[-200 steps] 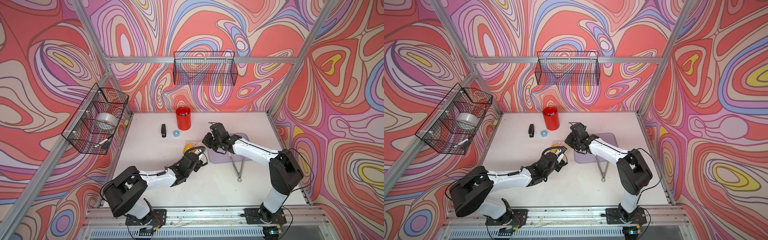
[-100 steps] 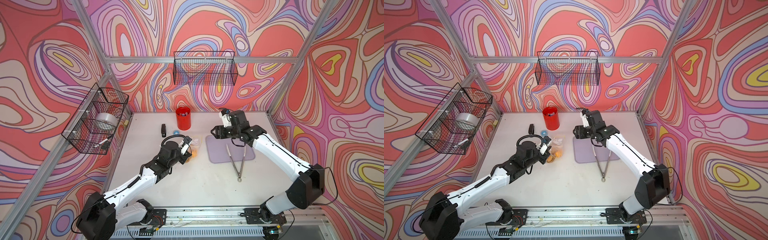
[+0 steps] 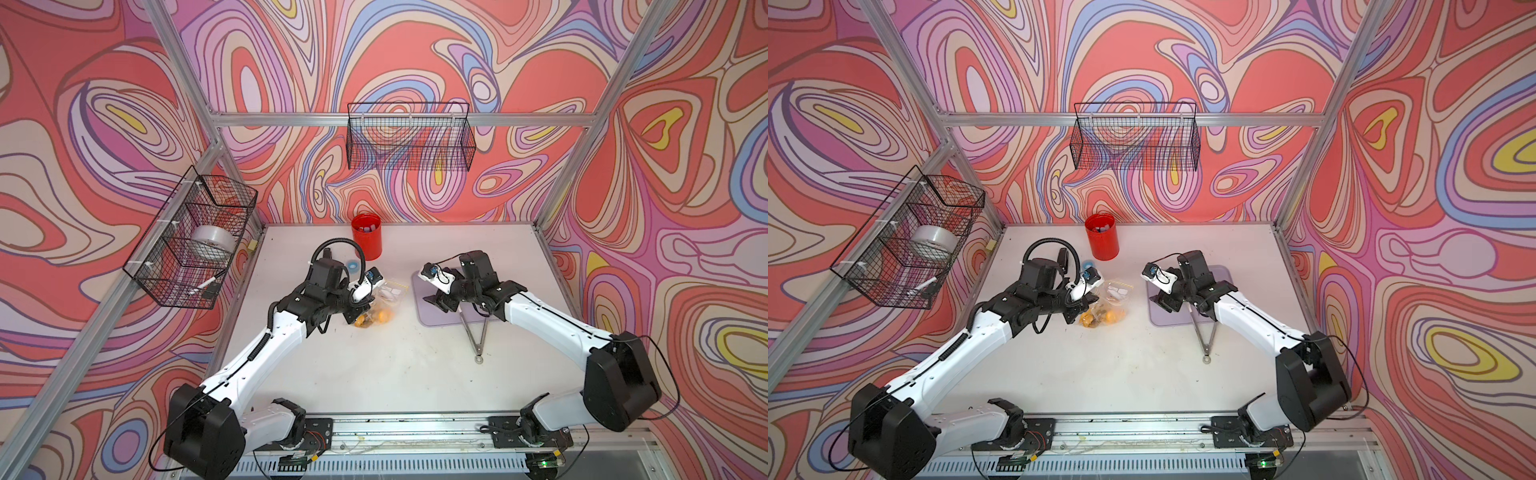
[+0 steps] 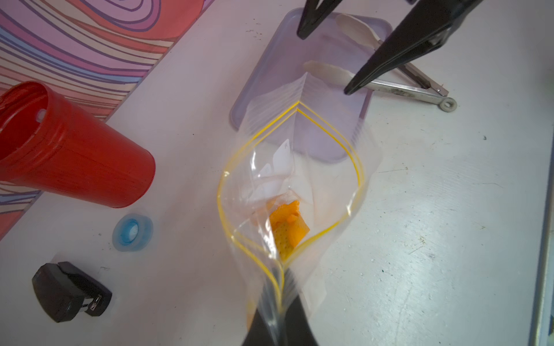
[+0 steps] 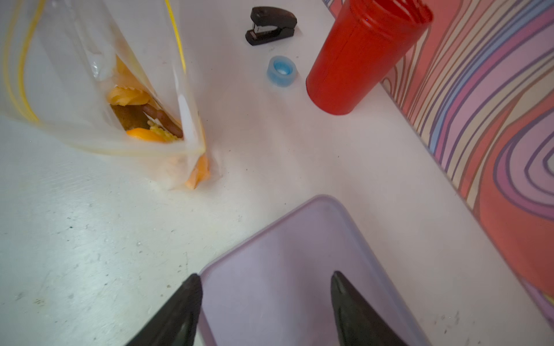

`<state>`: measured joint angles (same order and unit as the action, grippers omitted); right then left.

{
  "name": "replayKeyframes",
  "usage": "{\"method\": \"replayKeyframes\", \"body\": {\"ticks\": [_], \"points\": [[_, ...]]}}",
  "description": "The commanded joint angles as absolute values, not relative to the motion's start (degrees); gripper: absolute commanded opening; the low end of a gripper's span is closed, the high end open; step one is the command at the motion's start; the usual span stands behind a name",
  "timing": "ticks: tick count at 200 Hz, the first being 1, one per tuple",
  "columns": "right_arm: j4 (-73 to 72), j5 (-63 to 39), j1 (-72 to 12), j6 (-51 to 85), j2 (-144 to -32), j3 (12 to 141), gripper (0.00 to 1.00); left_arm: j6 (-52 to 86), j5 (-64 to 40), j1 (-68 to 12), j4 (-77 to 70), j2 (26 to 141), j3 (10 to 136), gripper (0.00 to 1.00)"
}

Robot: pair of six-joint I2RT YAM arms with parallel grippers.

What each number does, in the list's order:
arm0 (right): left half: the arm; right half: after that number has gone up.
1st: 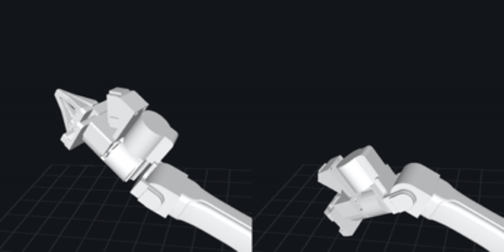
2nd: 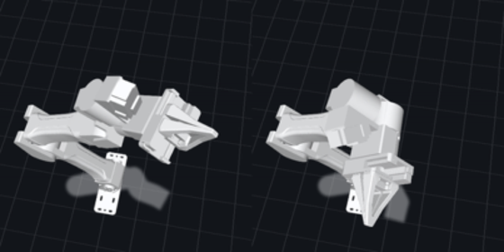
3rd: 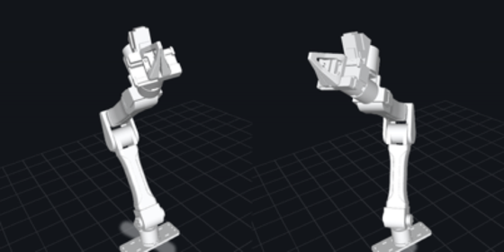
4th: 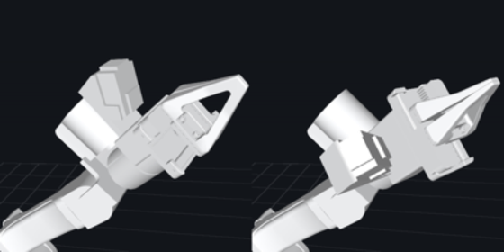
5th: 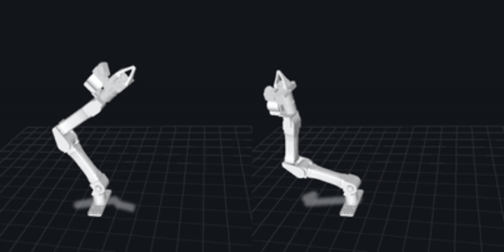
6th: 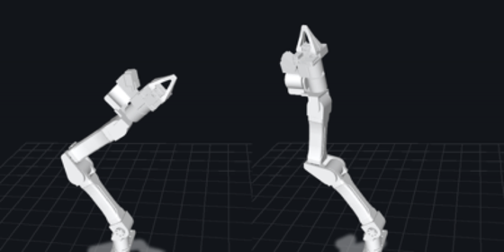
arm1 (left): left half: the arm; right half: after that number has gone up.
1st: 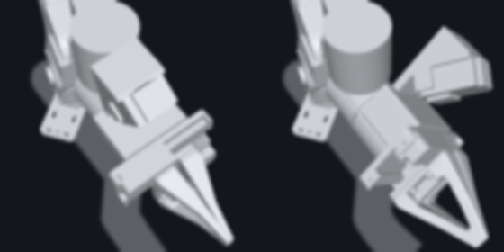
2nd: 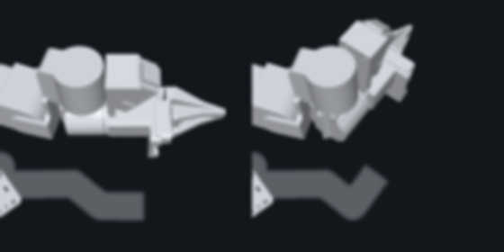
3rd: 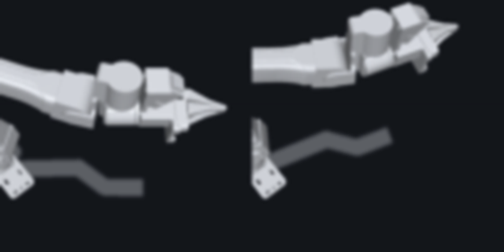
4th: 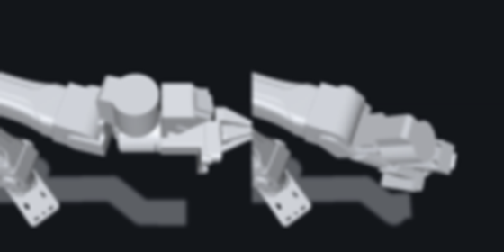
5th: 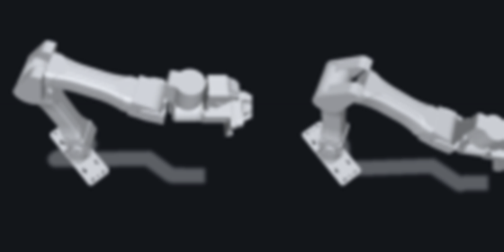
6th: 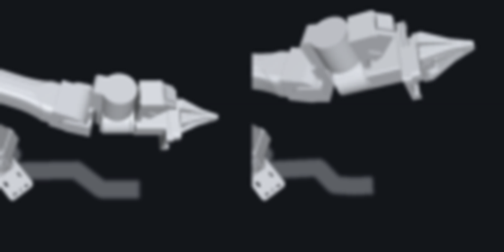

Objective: Put the cookies into a resealable bag to prevent moisture
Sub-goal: Adjust the ziploc bag at the center of the board.

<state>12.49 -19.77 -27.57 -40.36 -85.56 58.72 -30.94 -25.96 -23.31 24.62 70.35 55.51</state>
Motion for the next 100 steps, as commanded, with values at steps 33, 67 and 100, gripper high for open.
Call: {"method": "replayKeyframes", "body": {"ticks": [33,67,100], "points": [[6.3,-27.07,-32.54,-52.01,-94.35,65.3,0.66,-35.46,-29.92,-22.68,30.81,72.44,59.14,0.0],[7.11,-29.18,-33.91,-51.73,-94.09,65.17,0.58,-36.1,-29.61,-21.98,31.7,73.1,59.84,0.0],[9.93,-30.17,-33.97,-51.82,-94.6,66.54,0.14,-36.48,-29.87,-21.35,32.08,73.3,60.36,0.0]]}}
